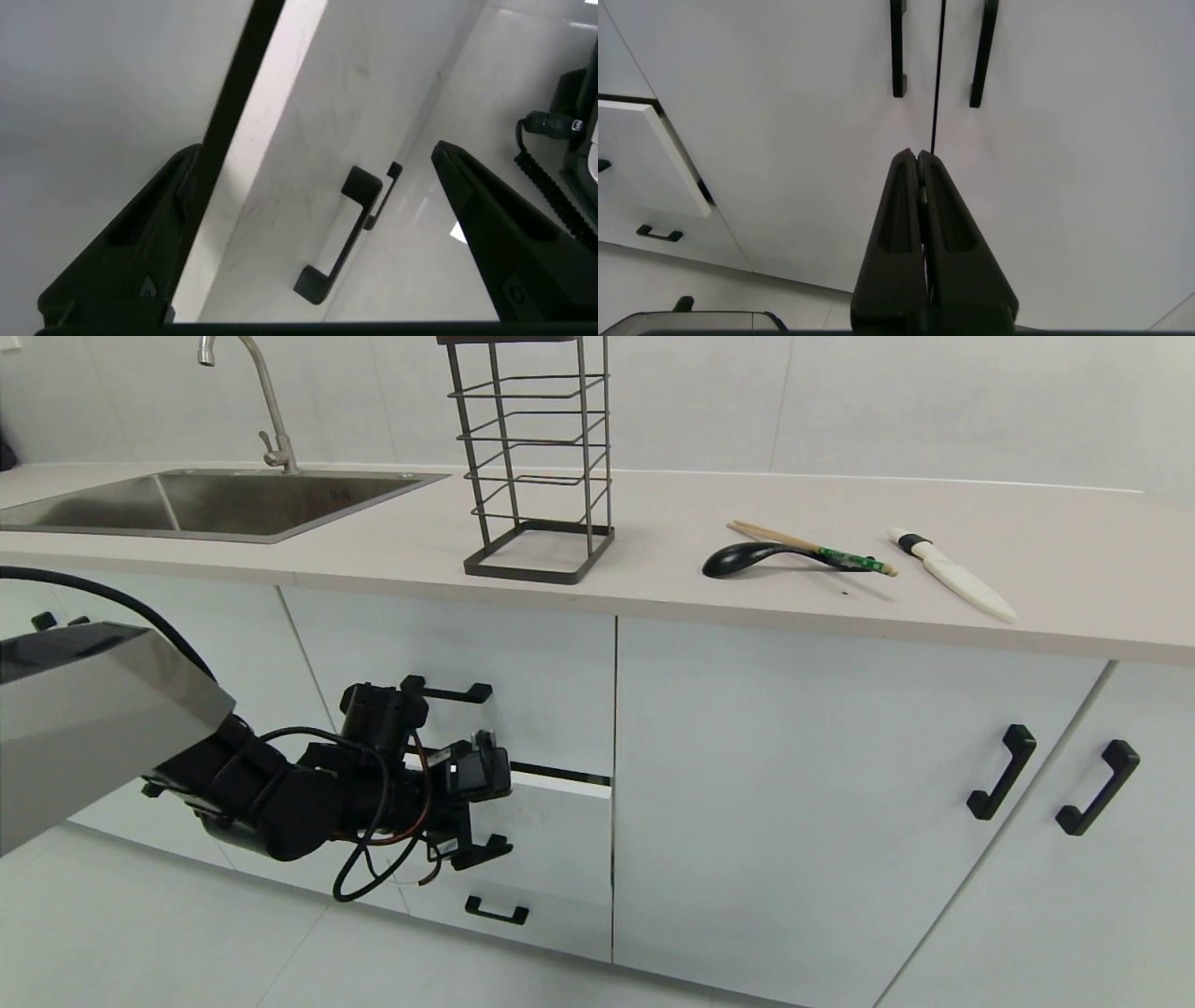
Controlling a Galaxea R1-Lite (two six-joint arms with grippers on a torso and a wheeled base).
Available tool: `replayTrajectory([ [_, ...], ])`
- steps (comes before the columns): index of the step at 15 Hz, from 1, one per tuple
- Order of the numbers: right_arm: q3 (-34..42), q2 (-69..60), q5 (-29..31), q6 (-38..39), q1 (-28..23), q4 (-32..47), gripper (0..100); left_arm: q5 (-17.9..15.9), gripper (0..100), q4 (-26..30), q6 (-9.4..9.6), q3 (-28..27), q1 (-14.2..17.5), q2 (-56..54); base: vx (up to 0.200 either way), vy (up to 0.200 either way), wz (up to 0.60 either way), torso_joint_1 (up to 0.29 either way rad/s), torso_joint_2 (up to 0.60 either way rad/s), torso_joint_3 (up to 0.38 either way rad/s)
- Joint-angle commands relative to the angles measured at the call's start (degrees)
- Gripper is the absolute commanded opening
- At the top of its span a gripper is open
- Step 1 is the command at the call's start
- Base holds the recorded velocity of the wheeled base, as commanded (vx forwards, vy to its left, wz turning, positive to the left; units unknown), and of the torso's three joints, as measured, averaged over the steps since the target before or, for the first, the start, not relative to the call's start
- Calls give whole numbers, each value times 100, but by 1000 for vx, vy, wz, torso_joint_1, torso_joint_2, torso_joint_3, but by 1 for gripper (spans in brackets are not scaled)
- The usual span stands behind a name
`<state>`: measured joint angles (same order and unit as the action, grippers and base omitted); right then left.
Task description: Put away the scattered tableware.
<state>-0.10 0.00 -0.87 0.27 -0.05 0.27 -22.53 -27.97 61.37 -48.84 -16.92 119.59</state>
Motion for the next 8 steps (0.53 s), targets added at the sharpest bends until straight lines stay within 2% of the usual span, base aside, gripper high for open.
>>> replayTrajectory([
  [1,1,9,-1,0,-4,0,0,12,100,-42,-2,-30,-4,188,0,0,0,0,0,0],
  [3,1,9,-1,0,-4,0,0,12,100,-42,16,94,-4,170,0,0,0,0,0,0],
  [5,1,9,-1,0,-4,0,0,-15,100,-51,16,551,-48,-67,0,0,0,0,0,0],
  [8,1,9,-1,0,-4,0,0,-24,100,-121,-20,1517,-118,-1034,0,0,0,0,0,0],
])
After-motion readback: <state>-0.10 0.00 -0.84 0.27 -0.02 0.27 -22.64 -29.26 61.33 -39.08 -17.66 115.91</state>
